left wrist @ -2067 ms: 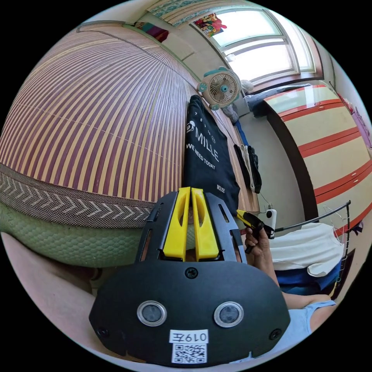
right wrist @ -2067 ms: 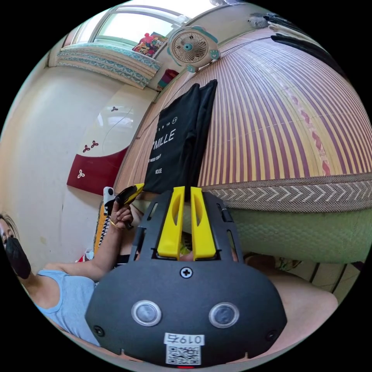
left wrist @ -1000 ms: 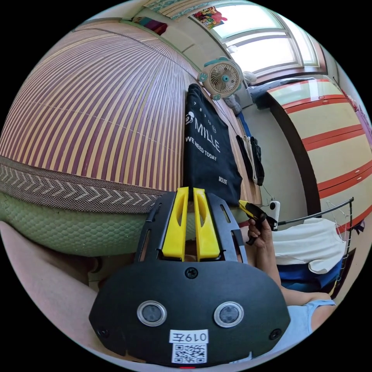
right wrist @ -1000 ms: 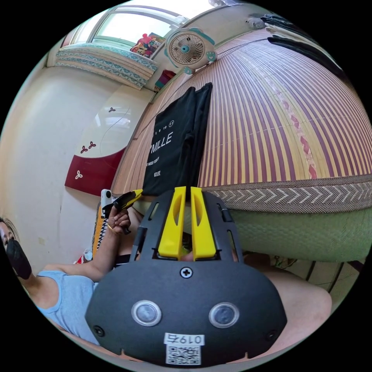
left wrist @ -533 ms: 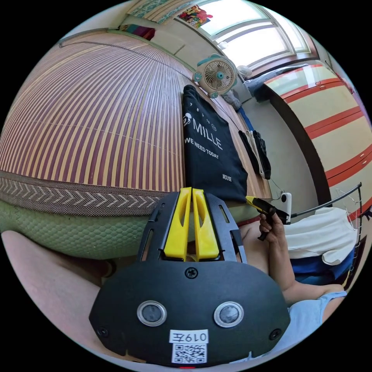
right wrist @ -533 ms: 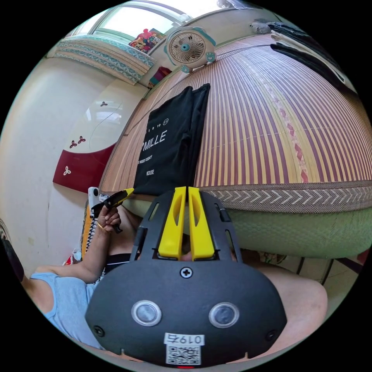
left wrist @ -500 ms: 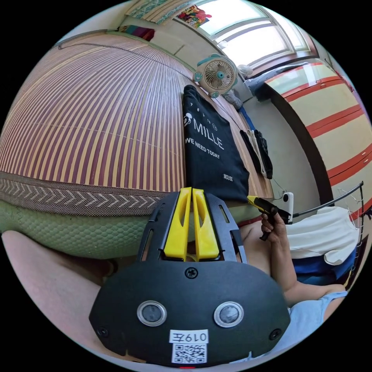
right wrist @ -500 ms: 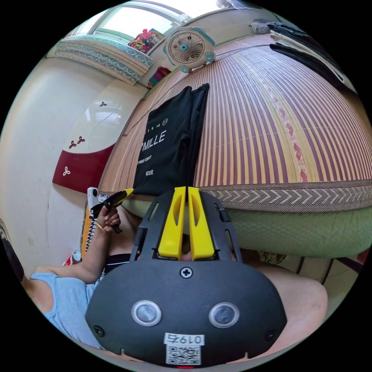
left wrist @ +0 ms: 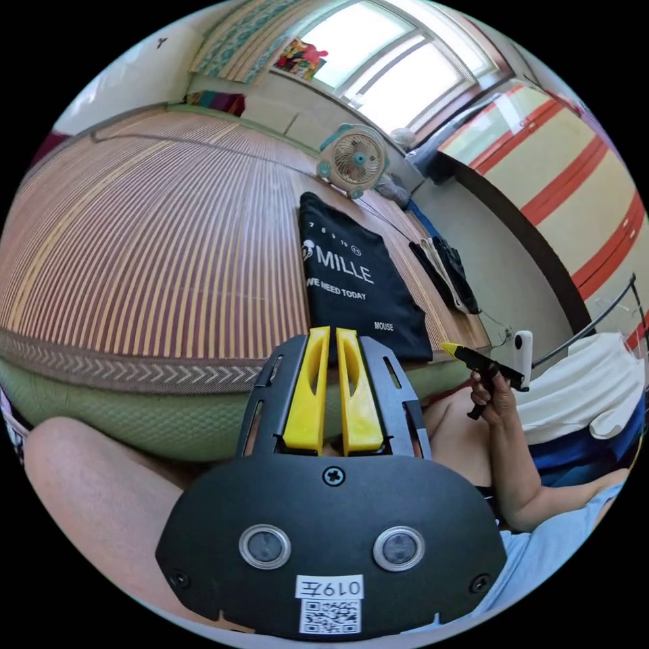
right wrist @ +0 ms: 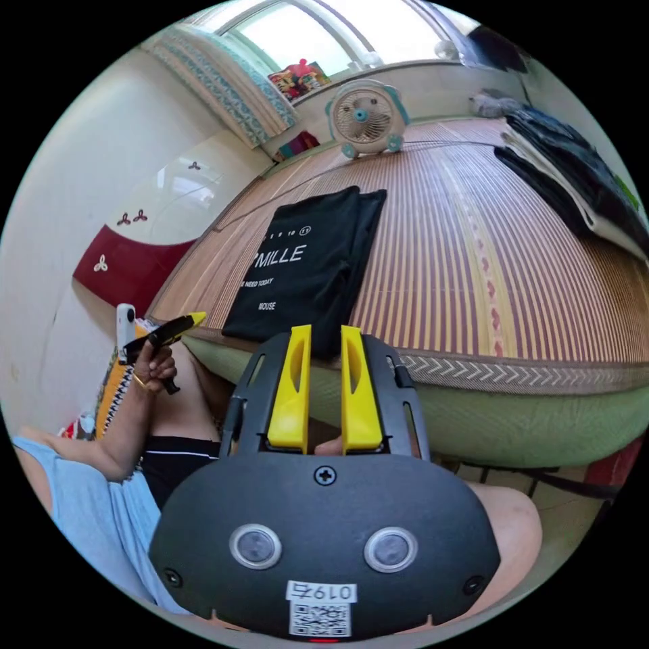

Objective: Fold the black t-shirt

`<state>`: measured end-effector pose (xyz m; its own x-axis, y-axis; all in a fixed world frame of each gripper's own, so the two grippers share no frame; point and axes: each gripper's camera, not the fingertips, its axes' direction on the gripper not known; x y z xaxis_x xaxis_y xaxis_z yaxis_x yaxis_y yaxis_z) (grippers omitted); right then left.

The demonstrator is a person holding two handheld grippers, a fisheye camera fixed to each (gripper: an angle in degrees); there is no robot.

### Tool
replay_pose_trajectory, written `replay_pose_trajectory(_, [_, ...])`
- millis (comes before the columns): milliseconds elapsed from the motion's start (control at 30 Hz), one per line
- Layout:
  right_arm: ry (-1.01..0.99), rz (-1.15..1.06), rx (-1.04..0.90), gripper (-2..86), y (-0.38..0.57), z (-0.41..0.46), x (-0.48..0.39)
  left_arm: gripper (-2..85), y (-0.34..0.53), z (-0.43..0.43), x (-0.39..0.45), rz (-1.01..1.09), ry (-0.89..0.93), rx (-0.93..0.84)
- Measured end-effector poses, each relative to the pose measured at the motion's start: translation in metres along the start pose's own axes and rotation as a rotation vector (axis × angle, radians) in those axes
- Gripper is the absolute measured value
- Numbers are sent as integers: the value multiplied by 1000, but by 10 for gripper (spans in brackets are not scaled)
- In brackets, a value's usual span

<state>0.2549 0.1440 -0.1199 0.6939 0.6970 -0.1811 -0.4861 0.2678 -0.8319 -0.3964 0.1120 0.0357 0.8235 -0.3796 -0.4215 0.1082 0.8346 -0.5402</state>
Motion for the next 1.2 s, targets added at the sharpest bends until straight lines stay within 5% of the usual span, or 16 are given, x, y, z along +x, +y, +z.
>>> replay_pose_trajectory(400, [13, 14, 31, 52, 6, 20, -10, 10, 5, 33, 25, 35, -17, -38])
replay_pose_trajectory(633, [216, -106, 38, 71, -35, 41, -41, 11, -26, 43, 48, 106, -113, 8])
replay_pose_trajectory(833, [74, 55, 52, 82, -56, 59, 3, 11, -49, 55, 27, -38, -90, 7])
replay_pose_trajectory(1200, [31, 140, 57, 3, -51, 77, 24, 10, -48, 82, 42, 9, -154, -46])
